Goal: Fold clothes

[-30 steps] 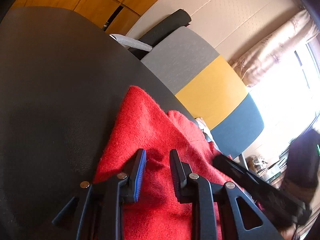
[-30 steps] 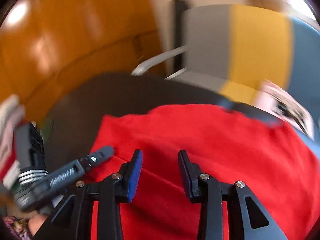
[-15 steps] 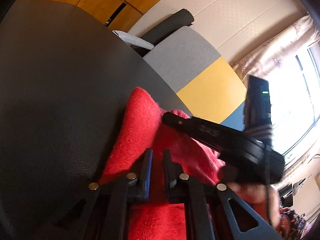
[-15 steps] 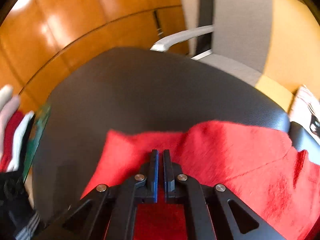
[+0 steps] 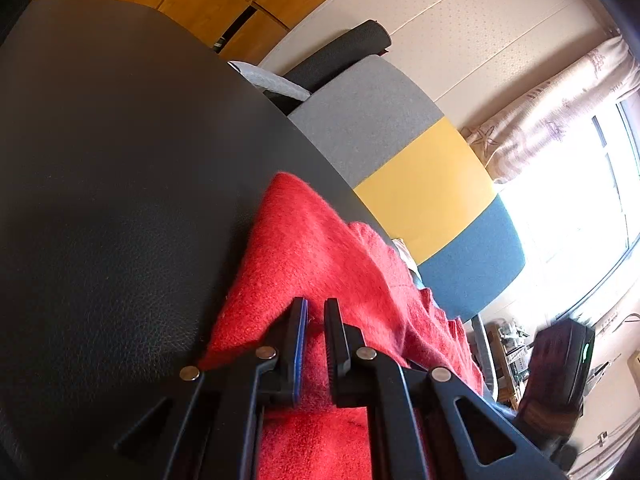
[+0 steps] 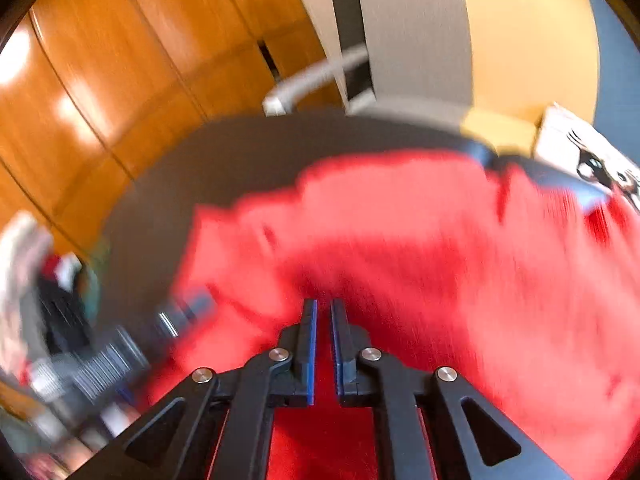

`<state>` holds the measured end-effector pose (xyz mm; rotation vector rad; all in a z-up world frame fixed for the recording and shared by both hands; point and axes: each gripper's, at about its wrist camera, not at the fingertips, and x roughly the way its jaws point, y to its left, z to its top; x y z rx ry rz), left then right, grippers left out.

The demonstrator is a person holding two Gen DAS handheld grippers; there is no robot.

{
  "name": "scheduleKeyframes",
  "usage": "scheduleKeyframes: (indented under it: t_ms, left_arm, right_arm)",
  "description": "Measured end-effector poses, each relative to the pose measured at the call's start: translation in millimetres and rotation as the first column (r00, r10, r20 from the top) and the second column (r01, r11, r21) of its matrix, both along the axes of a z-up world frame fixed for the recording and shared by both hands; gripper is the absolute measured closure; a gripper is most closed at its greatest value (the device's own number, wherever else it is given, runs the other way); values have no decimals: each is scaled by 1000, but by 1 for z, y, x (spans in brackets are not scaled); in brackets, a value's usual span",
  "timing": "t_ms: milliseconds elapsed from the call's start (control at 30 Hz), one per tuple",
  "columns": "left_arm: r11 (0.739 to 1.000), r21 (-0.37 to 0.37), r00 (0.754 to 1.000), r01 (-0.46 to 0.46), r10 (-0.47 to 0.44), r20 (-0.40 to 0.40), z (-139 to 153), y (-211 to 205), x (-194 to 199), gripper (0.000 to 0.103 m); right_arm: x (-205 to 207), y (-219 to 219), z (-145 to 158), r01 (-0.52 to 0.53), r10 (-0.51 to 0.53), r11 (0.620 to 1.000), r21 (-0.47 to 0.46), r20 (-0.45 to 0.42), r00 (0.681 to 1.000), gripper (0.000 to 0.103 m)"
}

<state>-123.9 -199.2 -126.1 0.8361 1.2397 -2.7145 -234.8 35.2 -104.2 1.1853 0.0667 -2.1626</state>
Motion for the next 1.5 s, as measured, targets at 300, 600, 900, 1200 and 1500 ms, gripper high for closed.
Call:
scheduleKeyframes:
  t_ms: [300,600,900,1200,1500]
  left_arm:
    - [1000,-3,1000,10,-10,7,0,2,-2,95]
    - [1000,2,1000,8,-8,9,2,0,-3,95]
    - [1000,8,1000,9,-9,7,4,1,-2,95]
    - [998,-63,999,19,-17,28,14,12,-3,85]
    - [999,-43,999,29,-28,18,13,9,-2,86]
  right_arm:
    - [24,52,23,214,-194,972,100,-176,965,82]
    - [19,167,-1,443,-437,894,59,-98,894,96]
    - [28,210,-10,553,-547,832,41,-98,831,100]
    - [35,198,20,497,-493,868,-8,-139,859,78]
    - [14,175,8,450,-430,884,124,-158,889,81]
